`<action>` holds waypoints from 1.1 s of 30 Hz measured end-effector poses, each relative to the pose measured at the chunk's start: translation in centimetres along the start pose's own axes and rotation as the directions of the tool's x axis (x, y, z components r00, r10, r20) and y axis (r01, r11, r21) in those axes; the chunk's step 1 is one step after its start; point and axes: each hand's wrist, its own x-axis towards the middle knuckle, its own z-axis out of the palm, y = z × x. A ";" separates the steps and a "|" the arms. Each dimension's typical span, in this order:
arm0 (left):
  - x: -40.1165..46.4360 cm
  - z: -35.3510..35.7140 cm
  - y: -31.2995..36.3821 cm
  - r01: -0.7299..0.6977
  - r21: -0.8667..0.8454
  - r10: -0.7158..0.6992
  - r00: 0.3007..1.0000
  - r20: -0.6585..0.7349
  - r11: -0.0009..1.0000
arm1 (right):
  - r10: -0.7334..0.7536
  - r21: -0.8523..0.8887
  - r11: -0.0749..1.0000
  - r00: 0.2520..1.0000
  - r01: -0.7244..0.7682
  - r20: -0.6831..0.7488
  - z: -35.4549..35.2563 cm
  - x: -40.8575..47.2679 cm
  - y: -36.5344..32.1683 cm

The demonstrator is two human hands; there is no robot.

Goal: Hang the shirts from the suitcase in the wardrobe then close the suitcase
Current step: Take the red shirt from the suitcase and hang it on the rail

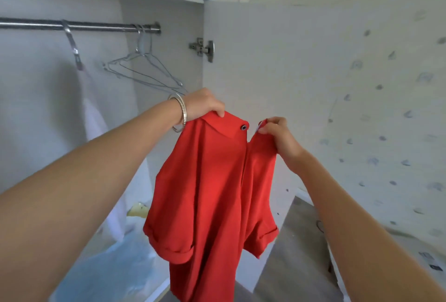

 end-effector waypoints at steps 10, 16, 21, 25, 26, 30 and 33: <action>-1.3 -9.2 -8.4 0.110 -0.083 -0.124 0.974 -0.188 0.991 | -0.261 -0.344 0.881 0.939 0.326 0.223 12.9 9.4 -0.4; -3.1 -13.0 -12.1 0.263 -0.056 -0.269 0.930 -0.250 0.963 | -0.158 -0.402 0.789 0.786 0.464 0.598 20.5 13.3 -2.1; -6.1 -16.7 -14.2 0.388 -0.071 -0.383 0.838 -0.389 0.919 | -0.064 -0.345 0.739 0.569 0.579 0.820 28.0 14.8 -5.6; -8.9 -20.0 -15.0 0.487 -0.105 -0.471 0.731 -0.493 0.867 | -0.011 -0.250 0.701 0.360 0.668 0.933 33.4 14.5 -8.5; -9.4 -20.6 -15.2 0.502 -0.111 -0.484 0.715 -0.505 0.858 | 0.004 -0.235 0.697 0.324 0.678 0.946 34.3 14.3 -9.0; -12.4 -22.2 -15.8 0.562 -0.132 -0.521 0.617 -0.590 0.816 | 0.068 -0.180 0.710 0.188 0.681 0.980 38.3 13.7 -10.5; -15.0 -22.6 -16.5 0.634 -0.142 -0.549 0.509 -0.663 0.760 | 0.043 -0.132 0.731 0.148 0.669 0.988 41.0 13.0 -11.5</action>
